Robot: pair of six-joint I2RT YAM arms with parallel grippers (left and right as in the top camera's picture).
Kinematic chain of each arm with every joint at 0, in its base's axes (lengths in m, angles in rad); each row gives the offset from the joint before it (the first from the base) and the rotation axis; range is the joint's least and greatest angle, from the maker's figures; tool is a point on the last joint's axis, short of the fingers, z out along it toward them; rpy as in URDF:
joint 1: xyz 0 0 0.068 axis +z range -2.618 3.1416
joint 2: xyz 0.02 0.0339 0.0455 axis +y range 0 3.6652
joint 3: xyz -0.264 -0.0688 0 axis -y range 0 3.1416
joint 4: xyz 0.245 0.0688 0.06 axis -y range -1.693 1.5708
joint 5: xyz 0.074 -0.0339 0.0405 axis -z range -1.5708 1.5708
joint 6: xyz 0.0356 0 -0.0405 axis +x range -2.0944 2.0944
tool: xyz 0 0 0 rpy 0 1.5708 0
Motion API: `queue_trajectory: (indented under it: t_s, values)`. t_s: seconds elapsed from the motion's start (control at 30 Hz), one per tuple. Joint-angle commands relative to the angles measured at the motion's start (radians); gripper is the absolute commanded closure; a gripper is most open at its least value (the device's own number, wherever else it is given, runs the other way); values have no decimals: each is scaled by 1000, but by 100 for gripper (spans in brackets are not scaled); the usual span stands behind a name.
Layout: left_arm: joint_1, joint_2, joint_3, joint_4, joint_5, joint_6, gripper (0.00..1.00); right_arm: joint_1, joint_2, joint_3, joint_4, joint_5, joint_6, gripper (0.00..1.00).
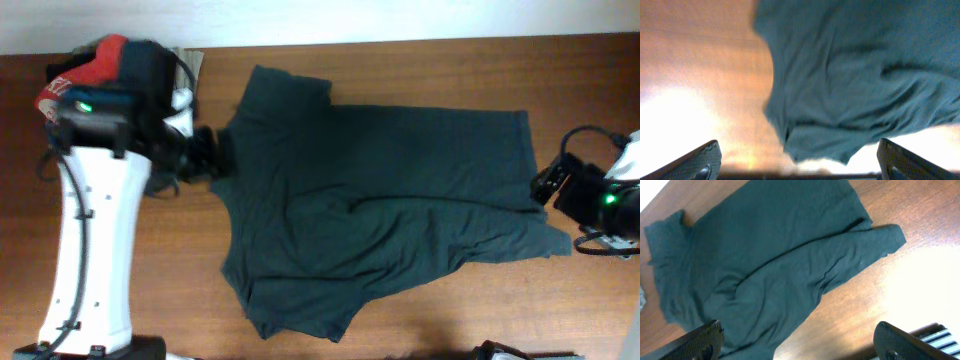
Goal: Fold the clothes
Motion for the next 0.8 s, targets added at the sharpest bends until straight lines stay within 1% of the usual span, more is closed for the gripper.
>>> queue_trajectory:
  t_s: [0.0,0.03,0.07,0.13,0.23,0.33,0.4,0.47,0.6,0.7,0.77]
  values:
    - [-89,-60,-278,35,61,-10,1,-3,1,-153,17,38,-10,1]
    - [-103,-61,-336,50,92,-10,1,-3,1,-197,34,38,-13,1]
    - [-130,-61,-446,80,122,-10,1,-3,1,-238,52,38,-36,1]
    - [-161,-61,-585,111,146,-10,1,-3,1,-279,65,39,-36,1]
    - [-177,-61,-726,151,174,-10,1,-3,2,-287,79,39,-36,1]
    - [-190,-81,-869,287,275,21,1,-3,3,-287,106,38,-36,1]
    - [-197,-89,-964,344,304,24,1,-3,4,-287,106,38,-44,1]
    - [-202,-89,-1022,384,299,24,1,-3,7,-287,109,38,-59,1]
    - [-202,-89,-1109,520,283,21,1,-3,20,-287,116,38,-59,1]
    - [-199,-89,-1151,590,186,-40,1,-1,21,-287,115,38,-62,1]
    - [-199,-89,-1170,610,180,-40,1,-1,21,-287,118,38,-63,1]
